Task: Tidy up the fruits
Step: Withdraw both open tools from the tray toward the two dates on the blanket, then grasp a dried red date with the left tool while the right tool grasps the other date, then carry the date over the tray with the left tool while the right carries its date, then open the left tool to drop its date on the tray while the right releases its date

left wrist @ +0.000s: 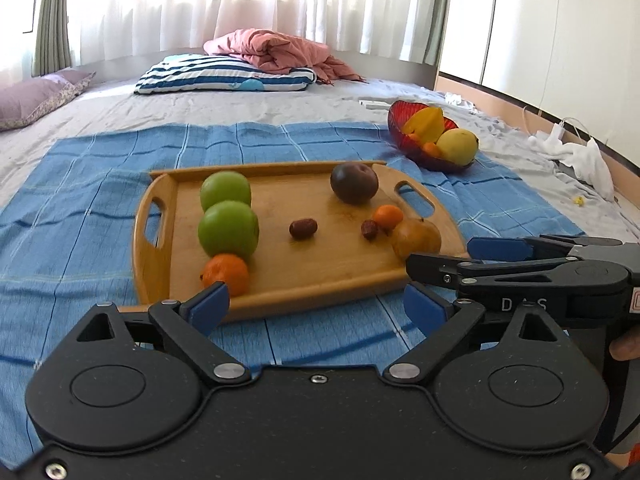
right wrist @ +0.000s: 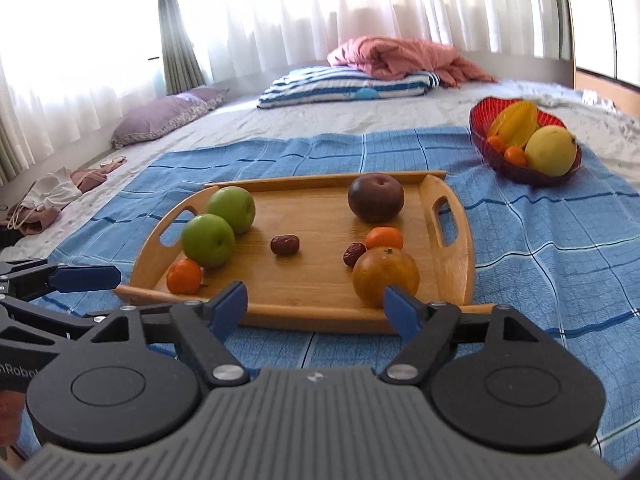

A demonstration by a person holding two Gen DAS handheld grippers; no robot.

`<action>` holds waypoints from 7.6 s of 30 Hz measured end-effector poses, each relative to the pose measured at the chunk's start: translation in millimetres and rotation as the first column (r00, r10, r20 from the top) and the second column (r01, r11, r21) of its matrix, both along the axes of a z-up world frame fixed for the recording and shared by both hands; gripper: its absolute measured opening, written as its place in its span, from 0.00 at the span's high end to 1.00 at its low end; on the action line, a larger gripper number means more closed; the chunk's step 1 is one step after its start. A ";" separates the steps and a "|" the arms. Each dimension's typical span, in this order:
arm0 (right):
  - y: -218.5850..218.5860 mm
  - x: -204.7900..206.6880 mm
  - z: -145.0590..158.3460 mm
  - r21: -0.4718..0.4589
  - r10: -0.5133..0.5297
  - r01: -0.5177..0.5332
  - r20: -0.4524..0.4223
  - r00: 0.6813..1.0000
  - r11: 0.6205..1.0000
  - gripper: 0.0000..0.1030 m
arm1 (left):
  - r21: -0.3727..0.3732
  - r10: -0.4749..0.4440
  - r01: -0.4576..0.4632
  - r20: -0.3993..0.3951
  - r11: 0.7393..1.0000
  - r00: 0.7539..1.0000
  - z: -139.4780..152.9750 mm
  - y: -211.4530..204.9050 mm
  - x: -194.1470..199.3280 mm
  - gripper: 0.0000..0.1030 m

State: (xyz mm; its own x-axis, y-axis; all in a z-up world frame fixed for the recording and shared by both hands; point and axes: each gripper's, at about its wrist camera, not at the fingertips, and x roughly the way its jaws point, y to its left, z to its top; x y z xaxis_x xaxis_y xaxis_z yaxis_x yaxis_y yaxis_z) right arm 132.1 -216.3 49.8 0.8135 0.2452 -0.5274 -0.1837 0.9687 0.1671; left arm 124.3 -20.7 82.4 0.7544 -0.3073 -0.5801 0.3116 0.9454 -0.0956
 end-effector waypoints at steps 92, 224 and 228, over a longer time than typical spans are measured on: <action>72.4 -70.4 -68.9 -0.097 0.091 -0.082 0.084 0.992 0.992 0.60 | 0.009 0.085 -0.084 -0.008 0.996 0.996 -77.8 19.6 -31.2 0.77; 24.4 59.8 -52.1 -0.026 -0.107 0.107 0.032 0.994 0.994 0.79 | 0.013 0.154 -0.153 -0.005 0.988 0.988 -68.6 -32.8 110.5 0.77; 24.2 62.6 -54.3 -0.021 -0.104 0.104 0.016 0.994 0.994 0.79 | 0.020 0.152 -0.152 0.001 0.988 0.988 -69.5 -33.8 111.4 0.77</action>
State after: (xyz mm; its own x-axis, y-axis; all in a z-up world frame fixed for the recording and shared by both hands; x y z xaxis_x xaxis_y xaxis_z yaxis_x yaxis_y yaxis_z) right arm 194.7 -192.2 -4.6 0.8416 0.1473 -0.5196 -0.0838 0.9861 0.1437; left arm 235.7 -54.6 12.9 0.7908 -0.1777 -0.5857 0.1646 0.9834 -0.0761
